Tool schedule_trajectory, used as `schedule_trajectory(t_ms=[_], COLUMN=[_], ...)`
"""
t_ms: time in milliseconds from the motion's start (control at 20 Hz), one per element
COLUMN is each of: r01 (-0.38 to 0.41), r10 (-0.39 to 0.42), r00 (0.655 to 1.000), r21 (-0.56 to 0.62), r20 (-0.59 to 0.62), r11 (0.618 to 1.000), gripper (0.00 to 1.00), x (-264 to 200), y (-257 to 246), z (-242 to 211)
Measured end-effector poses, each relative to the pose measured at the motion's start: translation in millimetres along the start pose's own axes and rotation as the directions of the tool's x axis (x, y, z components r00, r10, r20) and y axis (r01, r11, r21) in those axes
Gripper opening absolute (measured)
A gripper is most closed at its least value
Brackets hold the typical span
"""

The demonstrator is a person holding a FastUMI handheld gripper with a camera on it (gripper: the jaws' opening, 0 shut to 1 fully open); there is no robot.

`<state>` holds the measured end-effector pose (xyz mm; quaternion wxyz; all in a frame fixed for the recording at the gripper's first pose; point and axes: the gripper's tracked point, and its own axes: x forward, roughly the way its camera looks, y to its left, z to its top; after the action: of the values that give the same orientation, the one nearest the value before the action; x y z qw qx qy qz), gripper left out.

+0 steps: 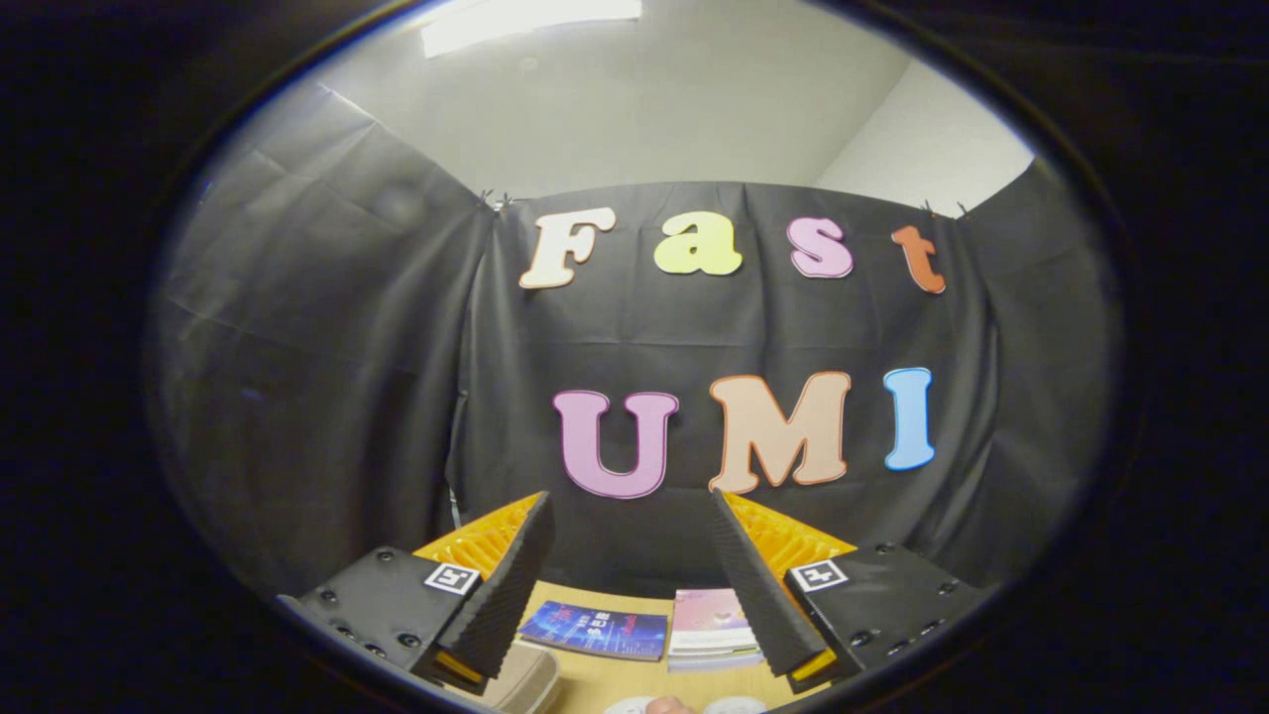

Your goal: Open the storage box then place both shoes into the box .Put the left shoe in first, then the right shoe, with the right side of both shoes facing outward in a uniform manner.

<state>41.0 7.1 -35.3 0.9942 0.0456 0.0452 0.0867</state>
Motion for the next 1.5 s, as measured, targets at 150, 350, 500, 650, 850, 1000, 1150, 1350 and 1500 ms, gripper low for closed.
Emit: schedule_trajectory(t_ms=[150, 350, 500, 650, 850, 1000, 1150, 1350, 1500], r01=[-0.016, -0.043, -0.080, -0.091, -0.088, -0.052, 0.003, 0.090, 0.138], r10=[0.017, 0.049, 0.097, 0.134, 0.212, 0.255, 0.315, 0.428, 0.498], r00=[0.999, 0.995, 0.984, 0.964, 0.913, 0.873, 0.812, 0.728, 0.684], r21=[0.032, 0.066, 0.115, 0.188, 0.340, 0.440, 0.543, 0.694, 0.764], r20=[-0.036, -0.083, -0.153, -0.231, -0.348, -0.415, -0.492, -0.535, -0.534], r11=[0.999, 0.997, 0.990, 0.978, 0.936, 0.896, 0.840, 0.714, 0.630], gripper=[0.98, 0.98, 0.97, 0.96, 0.95, 0.96, 0.96, 0.96, 0.97], x=[2, 5, 5, 3, -1, -5, -19, -40, -54], y=[1, 5, 13, 18, 26, 26, 31, 51, 67], z=[-13, -34, -61, -92, -141, -180, -229, -280, -307])
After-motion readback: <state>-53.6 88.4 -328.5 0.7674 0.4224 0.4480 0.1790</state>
